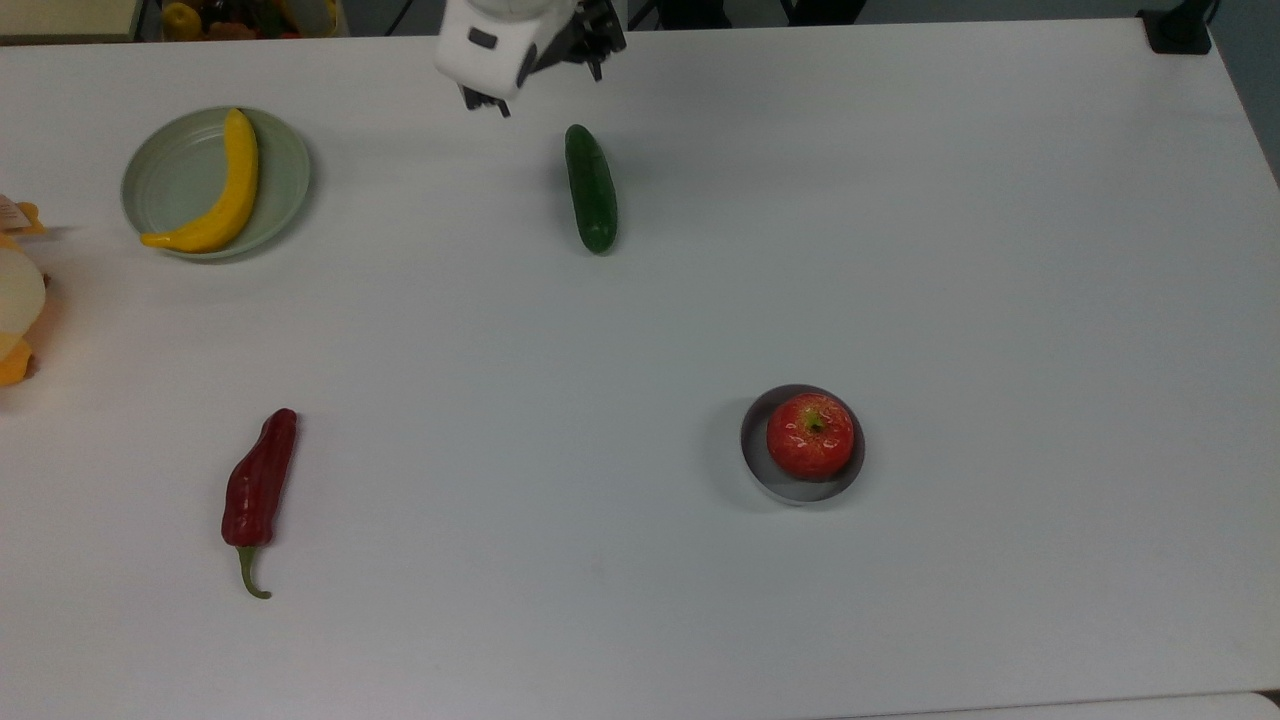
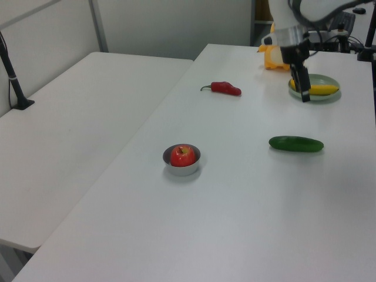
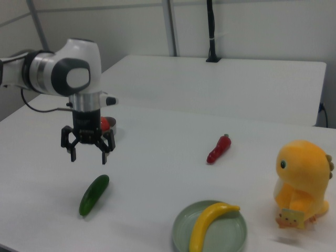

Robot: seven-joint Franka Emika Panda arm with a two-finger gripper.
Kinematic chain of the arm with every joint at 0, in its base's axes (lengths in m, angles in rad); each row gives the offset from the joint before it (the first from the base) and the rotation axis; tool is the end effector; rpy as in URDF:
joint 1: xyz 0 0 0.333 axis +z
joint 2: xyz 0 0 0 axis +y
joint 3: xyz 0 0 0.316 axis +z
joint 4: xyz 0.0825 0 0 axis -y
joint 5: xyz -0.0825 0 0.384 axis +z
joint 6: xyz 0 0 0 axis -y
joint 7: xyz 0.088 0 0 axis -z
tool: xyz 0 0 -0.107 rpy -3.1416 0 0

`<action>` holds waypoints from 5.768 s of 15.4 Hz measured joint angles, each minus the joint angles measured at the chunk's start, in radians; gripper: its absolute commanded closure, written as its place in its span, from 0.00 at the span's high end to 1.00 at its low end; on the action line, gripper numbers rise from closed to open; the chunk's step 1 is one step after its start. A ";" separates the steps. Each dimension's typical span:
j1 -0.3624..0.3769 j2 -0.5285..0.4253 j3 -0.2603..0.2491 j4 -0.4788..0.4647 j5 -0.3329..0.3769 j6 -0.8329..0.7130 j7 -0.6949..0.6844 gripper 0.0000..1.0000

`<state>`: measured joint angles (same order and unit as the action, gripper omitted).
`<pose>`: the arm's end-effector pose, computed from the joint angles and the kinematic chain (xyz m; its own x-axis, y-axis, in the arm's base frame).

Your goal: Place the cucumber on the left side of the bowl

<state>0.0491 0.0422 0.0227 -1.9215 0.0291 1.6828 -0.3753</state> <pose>0.5354 0.0412 0.4473 0.8696 0.4271 -0.2478 0.4077 -0.9042 -0.1275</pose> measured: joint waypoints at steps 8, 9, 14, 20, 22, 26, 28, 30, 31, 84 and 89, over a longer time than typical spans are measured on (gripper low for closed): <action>0.025 0.006 0.000 -0.228 -0.015 0.281 0.000 1.00; 0.025 0.012 0.000 -0.242 -0.016 0.305 0.000 1.00; 0.026 0.077 0.000 -0.262 -0.016 0.391 0.000 0.68; 0.038 0.090 0.000 -0.260 -0.016 0.396 0.009 0.00; 0.038 0.088 0.000 -0.255 -0.016 0.396 0.030 0.00; 0.052 0.073 0.001 -0.209 -0.016 0.379 0.053 0.00; 0.086 0.065 0.001 -0.151 -0.015 0.330 0.089 0.00; 0.130 0.060 0.002 -0.089 0.003 0.310 0.136 0.00; 0.152 0.060 0.003 -0.059 0.020 0.309 0.155 0.00; 0.271 0.081 -0.019 0.353 0.054 0.322 0.519 1.00; 0.147 -0.082 -0.025 0.330 0.054 0.035 0.519 1.00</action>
<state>0.1965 -0.0402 -0.0027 -1.5915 0.0827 1.7177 0.1436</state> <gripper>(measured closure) 0.000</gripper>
